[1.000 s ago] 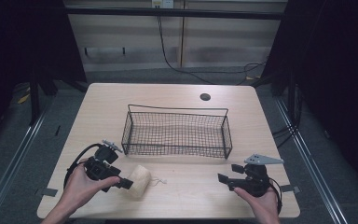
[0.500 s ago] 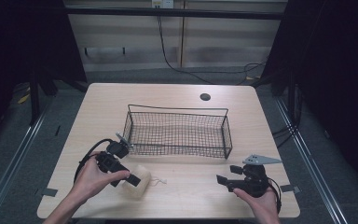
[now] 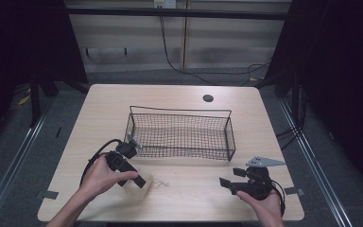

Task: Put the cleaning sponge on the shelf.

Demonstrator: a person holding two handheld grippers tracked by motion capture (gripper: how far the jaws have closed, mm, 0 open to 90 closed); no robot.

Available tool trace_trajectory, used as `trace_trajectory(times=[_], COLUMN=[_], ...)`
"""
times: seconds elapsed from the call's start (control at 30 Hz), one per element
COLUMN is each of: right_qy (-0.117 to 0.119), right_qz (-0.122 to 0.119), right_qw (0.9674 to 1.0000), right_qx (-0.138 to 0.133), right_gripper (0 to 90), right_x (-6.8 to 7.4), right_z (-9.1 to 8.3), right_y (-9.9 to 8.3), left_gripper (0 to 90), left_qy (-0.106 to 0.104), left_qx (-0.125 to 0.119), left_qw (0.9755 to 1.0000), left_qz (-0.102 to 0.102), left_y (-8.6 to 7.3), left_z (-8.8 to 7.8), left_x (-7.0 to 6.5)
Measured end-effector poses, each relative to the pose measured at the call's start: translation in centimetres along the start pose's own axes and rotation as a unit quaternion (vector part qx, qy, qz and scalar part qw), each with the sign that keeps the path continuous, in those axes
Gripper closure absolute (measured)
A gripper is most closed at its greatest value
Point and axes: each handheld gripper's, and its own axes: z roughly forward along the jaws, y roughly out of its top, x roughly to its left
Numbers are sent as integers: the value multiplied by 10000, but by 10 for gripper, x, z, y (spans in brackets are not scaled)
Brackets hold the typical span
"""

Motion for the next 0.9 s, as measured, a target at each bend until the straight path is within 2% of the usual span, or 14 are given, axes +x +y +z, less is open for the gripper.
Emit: trace_trajectory(times=[0.03, 0.07, 0.17, 0.4, 0.6, 0.67, 0.7, 0.9], right_qy=[-26, -33, -29, -13, -12, -15, -12, -11], right_qz=[-21, 2, 19, -26, -17, -21, -32, -25], right_qw=[10000, 10000, 10000, 10000, 10000, 10000, 10000, 10000], right_qx=[-34, -54, -21, -6, 5, 5, -5, 7], right_gripper=[263, 263, 263, 262, 261, 261, 262, 261], right_x=[-1, -2, -2, -1, -1, -1, -1, -1], right_z=[0, -1, -1, 0, 0, 0, 0, 0], right_y=[0, 0, 0, 0, 0, 0, 0, 0], left_gripper=[282, 280, 288, 275, 266, 263, 259, 264], left_qy=[35, 33, 159, 254, 226, 243, 331, 334], left_qx=[82, 99, 97, 332, 483, 515, 577, 732], left_qw=[10000, 9999, 9998, 9991, 9985, 9983, 9976, 9965], left_qz=[18, -32, -15, 57, 116, 134, 165, 205], left_y=[2, 3, 6, 9, 11, 12, 13, 15], left_z=[3, 4, 7, 15, 24, 24, 27, 34], left_x=[1, 1, 1, 0, -3, -4, -5, -8])
